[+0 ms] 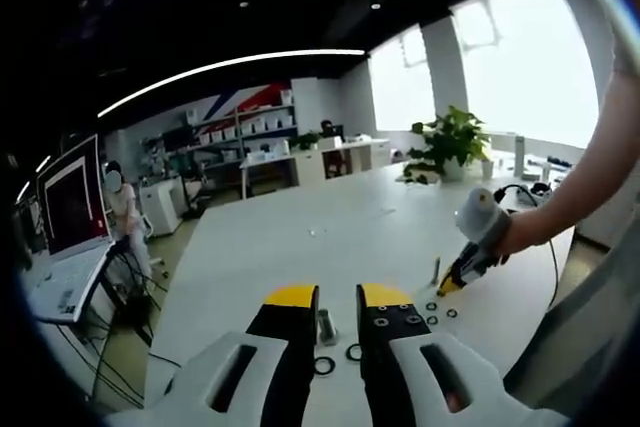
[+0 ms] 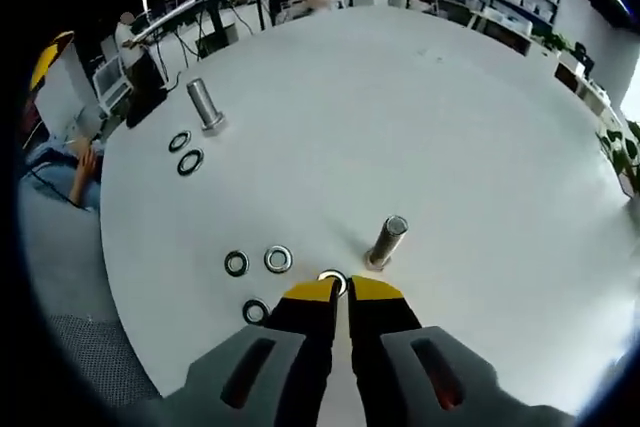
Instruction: Place the washer onto the threaded stud by aligning its center hole with the stud, sliding it down to the base, and recovering from edge contact or off-axis alignment until the washer reaches the visible bottom stop.
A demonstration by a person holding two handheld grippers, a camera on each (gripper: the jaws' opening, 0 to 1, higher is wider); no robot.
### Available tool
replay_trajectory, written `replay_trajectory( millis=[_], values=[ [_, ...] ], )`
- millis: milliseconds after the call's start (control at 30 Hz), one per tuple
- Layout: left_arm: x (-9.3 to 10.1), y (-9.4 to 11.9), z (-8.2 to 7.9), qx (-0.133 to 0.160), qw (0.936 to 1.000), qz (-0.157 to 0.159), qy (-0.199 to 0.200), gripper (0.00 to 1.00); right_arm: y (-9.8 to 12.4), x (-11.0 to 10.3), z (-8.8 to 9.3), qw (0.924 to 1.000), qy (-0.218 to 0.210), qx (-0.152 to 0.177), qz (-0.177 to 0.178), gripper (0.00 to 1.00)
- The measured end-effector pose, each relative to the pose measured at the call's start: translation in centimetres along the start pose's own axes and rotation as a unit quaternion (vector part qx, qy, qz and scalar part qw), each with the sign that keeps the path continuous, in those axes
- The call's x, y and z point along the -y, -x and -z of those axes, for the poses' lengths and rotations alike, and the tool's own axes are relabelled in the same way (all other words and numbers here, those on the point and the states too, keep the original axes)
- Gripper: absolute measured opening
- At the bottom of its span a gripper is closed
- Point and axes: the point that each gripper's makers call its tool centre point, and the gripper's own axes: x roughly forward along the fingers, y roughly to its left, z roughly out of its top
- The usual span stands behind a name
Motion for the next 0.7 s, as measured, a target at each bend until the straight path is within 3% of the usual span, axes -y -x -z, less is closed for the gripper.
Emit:
replay_trajectory(
  millis=[267,333,433,700],
  values=[
    [-0.1,0.04,0.04,-0.001,1.0,-0.002,0.0,0.13,0.11,0.14,0.25,0.9998,0.006,0.004,-0.02,0.05],
    [-0.06,0.03,0.05,-0.002,1.0,-0.002,-0.002,0.12,-0.01,0.14,0.25,0.9997,0.008,0.005,-0.021,0.04],
    [-0.09,0.04,0.07,-0.002,1.0,-0.003,-0.003,0.12,0.12,0.18,0.3,0.9995,-0.021,0.011,-0.018,0.04],
    [-0.21,0.02,0.15,-0.004,1.0,-0.005,-0.003,0.12,0.38,0.41,0.57,0.9996,-0.018,0.019,-0.011,0.04]
  ],
)
